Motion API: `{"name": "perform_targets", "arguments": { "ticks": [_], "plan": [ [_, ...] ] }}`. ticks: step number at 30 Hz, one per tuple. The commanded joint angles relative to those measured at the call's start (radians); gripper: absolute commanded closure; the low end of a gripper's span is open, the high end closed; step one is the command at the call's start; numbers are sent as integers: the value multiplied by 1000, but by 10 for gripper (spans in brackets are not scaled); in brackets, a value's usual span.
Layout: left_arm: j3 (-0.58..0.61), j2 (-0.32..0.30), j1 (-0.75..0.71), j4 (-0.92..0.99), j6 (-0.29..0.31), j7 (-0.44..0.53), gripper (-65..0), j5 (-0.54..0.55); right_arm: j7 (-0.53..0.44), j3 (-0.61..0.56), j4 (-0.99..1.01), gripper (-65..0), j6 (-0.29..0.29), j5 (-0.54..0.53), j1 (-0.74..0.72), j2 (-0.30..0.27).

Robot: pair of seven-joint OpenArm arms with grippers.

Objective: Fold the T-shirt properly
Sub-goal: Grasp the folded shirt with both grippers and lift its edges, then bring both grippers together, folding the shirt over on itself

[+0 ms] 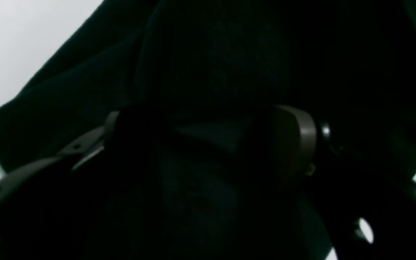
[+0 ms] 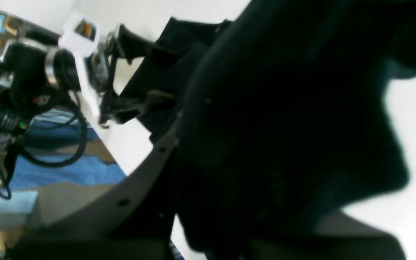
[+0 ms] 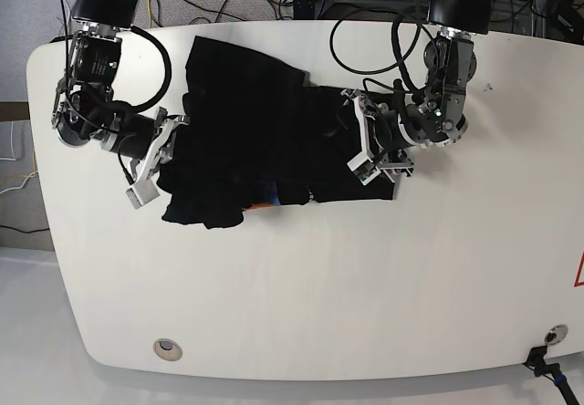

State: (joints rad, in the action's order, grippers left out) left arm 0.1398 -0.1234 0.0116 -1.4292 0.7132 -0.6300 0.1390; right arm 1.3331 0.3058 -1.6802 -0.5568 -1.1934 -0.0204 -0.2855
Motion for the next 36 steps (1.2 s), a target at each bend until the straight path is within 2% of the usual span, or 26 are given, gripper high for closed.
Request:
{"name": "perform_targets", "arguments": {
  "ticks": [1,4,9,12,14,18,24,30,36],
  "plan": [
    [-4,-11,-5,9,-15,-78,-477,-57,-19,2,-68,0,-10,-42,9,18],
    [-6,-11,-9,11,-15,-78,-477,-55,-19,-3,-103,0,-15,-42,20,65],
    [-12,-9,-12,11,-15,-78,-477,-51,-22,-84,-103,0,-12,-41,10,164],
    [-88,9,-12,11,-15,-78,-477,-49,-23,-109,-91,0,-10,-36,-6,226],
    [-128,18,-12,9,-15,-78,-477,-49,-23,-133,-76,0,-10,-36,-17,251],
    [-130,18,-12,8,-15,-78,-477,-49,-25,-158,-38,0,-10,-35,-42,299],
    [-130,52,-12,-5,-15,-78,-477,-48,-27,-162,-11,0,-9,-7,-59,342],
    [-138,46,-37,-198,-15,-83,-479,7,-27,-162,-11,0,-9,71,-59,363],
    [-362,44,-63,-285,-15,-132,-479,26,-27,-162,-10,0,-9,99,-60,358]
  ]
}}
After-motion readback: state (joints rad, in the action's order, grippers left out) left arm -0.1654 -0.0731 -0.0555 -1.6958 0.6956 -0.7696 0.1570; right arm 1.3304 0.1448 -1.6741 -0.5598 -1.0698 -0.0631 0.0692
